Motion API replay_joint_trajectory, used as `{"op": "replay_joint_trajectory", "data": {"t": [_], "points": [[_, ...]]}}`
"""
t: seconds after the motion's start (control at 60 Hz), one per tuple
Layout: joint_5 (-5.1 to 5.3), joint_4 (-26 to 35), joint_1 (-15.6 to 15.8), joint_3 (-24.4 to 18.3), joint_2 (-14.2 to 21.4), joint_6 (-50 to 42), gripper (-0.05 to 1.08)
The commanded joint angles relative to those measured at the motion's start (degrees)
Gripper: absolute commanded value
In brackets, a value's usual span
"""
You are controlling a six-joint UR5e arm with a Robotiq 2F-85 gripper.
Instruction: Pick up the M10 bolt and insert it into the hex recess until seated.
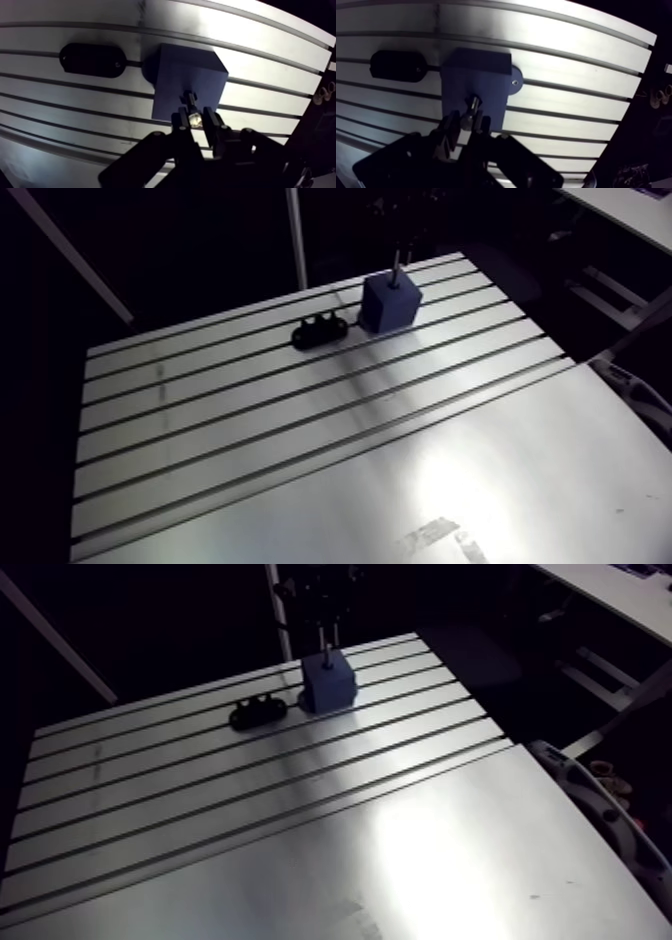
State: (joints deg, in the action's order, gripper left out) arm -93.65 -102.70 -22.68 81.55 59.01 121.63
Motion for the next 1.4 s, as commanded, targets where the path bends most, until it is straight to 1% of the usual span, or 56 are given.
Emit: {"op": "replay_joint_trajectory", "data": {"t": [0.017,0.283,1.167,1.317,1.333,1.35,1.367,1.383,1.4], "points": [[0.0,0.0,0.0,-0.2,-0.4,0.1,0.94],[0.09,0.0,0.0,0.5,-0.4,0.1,0.94],[0.09,0.0,0.0,0.8,-0.5,-0.1,0.94],[0.09,-0.7,0.0,0.7,-0.4,0.0,0.94],[0.09,-1.0,0.0,0.8,-0.5,0.0,0.91],[0.09,-1.0,0.0,0.8,-0.5,0.0,0.91],[0.01,-1.3,0.0,0.9,-0.5,0.0,0.82],[0.01,-1.3,0.0,0.9,-0.5,0.0,0.82],[0.0,-1.6,0.1,1.0,-0.5,0.0,0.71]]}}
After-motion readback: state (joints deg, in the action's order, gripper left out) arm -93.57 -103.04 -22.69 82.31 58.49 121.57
